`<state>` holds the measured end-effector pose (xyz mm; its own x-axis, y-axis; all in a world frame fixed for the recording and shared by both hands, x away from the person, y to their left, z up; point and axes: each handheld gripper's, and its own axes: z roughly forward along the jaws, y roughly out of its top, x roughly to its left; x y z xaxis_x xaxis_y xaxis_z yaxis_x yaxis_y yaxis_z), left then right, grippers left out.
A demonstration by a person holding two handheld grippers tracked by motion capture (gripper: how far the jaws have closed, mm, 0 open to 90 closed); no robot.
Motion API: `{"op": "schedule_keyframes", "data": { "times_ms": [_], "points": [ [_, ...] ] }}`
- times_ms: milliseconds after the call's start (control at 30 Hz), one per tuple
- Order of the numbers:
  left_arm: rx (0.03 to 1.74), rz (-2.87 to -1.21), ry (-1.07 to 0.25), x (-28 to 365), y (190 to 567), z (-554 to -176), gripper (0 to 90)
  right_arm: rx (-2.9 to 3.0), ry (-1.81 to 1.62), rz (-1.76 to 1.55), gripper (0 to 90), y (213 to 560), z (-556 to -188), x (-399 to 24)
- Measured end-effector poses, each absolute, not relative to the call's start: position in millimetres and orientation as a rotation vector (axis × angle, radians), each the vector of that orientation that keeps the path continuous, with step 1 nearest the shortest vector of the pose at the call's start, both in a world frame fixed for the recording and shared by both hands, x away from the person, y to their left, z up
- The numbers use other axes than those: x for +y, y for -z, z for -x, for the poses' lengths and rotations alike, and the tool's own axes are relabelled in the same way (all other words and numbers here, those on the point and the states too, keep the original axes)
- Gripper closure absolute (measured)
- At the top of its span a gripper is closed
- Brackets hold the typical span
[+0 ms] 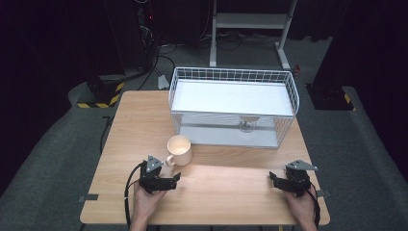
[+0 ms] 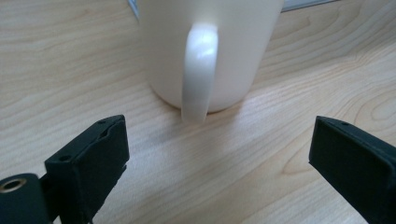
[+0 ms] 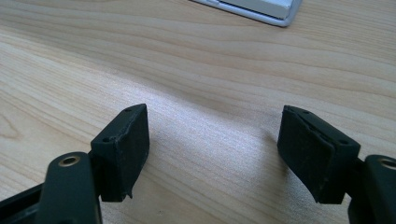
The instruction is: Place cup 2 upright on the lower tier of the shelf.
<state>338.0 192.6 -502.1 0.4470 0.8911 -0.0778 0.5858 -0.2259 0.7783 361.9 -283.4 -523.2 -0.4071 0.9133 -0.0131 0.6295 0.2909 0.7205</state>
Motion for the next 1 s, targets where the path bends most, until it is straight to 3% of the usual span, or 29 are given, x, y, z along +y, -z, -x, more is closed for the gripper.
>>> {"op": "schedule_keyframes", "data": {
  "times_ms": [300, 467, 1000],
  "points": [
    [1.231, -1.941, -0.531, 184, 492, -352, 6.3, 2.139, -0.900, -1.385, 25.2, 523, -362, -283],
    [1.238, -1.935, -0.520, 181, 490, -359, 11.2, 2.139, -0.900, -1.385, 25.2, 523, -362, -283],
    [1.254, -1.924, -0.569, 178, 488, -371, 10.5, 2.139, -0.900, -1.384, 25.2, 523, -362, -283]
  ]
}}
